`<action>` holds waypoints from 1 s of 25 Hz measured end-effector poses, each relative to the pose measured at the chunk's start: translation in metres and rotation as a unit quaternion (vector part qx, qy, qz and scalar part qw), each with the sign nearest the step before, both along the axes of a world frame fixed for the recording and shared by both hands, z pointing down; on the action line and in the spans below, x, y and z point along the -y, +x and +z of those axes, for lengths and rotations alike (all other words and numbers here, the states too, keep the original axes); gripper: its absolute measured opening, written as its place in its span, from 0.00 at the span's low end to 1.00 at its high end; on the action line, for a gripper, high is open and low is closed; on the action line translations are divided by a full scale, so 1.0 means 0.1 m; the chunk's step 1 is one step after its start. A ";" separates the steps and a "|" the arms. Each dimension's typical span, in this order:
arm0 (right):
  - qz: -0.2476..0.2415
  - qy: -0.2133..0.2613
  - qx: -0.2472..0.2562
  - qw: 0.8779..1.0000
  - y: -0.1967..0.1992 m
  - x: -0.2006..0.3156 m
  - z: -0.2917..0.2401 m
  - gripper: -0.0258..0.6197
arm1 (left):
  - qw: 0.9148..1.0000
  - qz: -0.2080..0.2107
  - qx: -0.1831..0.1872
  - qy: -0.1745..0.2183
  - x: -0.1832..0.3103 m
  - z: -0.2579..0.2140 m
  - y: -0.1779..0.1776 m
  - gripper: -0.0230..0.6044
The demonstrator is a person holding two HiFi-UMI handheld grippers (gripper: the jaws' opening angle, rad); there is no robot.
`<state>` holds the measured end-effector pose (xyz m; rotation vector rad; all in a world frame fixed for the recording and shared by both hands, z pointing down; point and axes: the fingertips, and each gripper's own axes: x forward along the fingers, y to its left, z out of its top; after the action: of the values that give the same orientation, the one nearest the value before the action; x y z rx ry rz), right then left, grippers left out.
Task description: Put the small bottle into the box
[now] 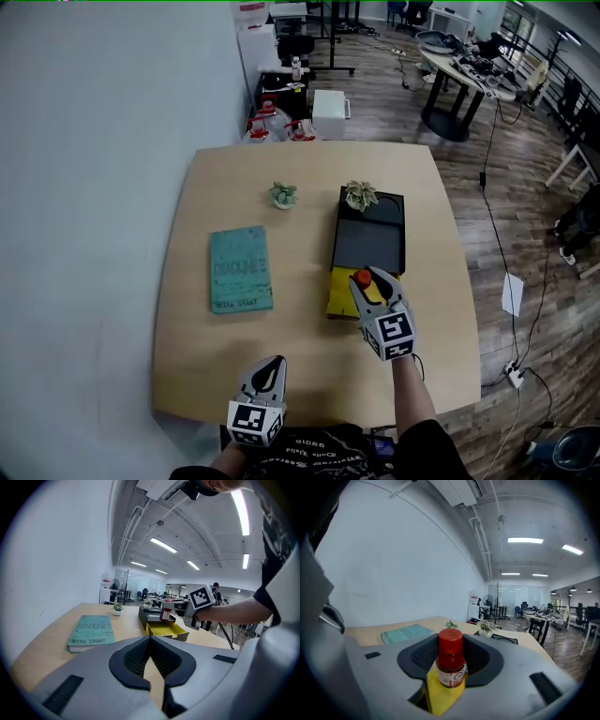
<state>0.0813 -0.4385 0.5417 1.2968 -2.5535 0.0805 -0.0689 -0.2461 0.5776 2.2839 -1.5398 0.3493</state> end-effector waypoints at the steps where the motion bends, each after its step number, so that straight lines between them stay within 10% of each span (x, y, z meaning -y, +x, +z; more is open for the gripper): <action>1: -0.003 -0.002 -0.005 1.000 -0.01 0.04 0.05 0.29 | 1.000 0.000 0.001 -0.003 0.01 0.02 0.00 0.04; 25: -0.040 -0.091 -0.033 0.995 -0.15 0.44 0.93 0.29 | 0.999 -0.022 0.012 -0.022 0.27 0.09 0.00 0.04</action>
<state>0.0662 -0.4824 0.6347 1.1114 -2.4737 0.2431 -0.0687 -0.2732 0.5869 2.2164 -1.5773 0.3956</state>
